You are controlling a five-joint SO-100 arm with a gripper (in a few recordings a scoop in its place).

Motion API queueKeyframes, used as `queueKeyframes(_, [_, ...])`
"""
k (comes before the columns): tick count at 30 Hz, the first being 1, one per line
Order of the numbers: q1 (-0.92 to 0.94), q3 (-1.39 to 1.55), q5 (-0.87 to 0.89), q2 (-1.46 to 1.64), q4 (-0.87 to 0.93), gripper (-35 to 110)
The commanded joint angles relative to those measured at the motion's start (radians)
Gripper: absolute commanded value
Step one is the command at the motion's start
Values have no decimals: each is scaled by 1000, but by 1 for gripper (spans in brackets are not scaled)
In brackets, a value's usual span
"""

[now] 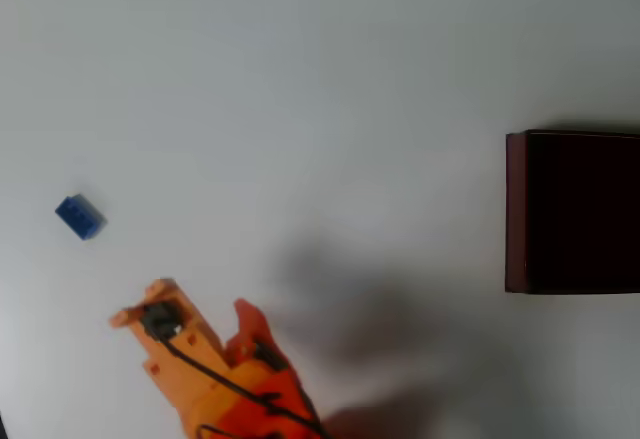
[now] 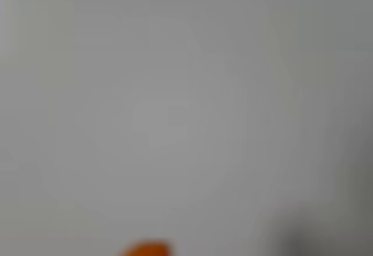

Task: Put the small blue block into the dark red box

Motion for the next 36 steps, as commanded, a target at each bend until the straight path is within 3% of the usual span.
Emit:
queueKeyframes(1, [-86, -74, 173, -150, -80, 22])
queueKeyframes(11, [-176, -574, 272, -844, -61, 23])
queueKeyframes(20, [-209, -819, 279, -1089, -55, 23])
queueKeyframes(36, [-210, -1246, 236, -1396, 147, 23])
